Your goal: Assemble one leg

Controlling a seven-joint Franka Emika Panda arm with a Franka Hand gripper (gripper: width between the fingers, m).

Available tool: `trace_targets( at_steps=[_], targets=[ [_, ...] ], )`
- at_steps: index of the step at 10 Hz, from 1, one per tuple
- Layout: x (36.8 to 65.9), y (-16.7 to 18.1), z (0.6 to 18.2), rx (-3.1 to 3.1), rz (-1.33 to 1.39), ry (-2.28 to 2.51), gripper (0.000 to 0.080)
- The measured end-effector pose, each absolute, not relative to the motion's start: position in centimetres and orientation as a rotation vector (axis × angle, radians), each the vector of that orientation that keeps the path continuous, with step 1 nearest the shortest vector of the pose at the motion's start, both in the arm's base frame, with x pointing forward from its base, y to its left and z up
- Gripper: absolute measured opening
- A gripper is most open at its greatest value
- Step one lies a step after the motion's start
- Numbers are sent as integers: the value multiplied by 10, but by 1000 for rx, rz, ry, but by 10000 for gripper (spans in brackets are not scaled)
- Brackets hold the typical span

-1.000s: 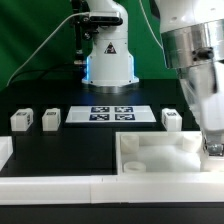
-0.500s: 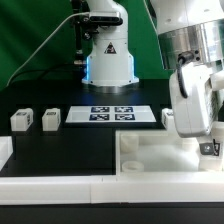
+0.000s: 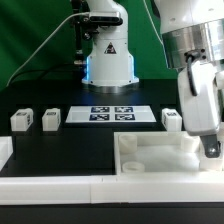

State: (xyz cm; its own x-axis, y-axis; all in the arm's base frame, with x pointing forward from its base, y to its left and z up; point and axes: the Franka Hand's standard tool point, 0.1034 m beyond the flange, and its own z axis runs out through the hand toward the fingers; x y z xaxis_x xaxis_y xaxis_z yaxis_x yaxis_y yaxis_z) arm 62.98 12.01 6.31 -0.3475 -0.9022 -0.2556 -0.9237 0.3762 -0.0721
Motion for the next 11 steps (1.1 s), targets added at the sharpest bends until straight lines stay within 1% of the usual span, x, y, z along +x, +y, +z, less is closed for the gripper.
trace_targets(
  at_steps=[4, 11],
  targets=[
    [633, 121, 78, -1626, 104, 2346, 649],
    [632, 122, 76, -1633, 106, 2346, 649]
  ],
)
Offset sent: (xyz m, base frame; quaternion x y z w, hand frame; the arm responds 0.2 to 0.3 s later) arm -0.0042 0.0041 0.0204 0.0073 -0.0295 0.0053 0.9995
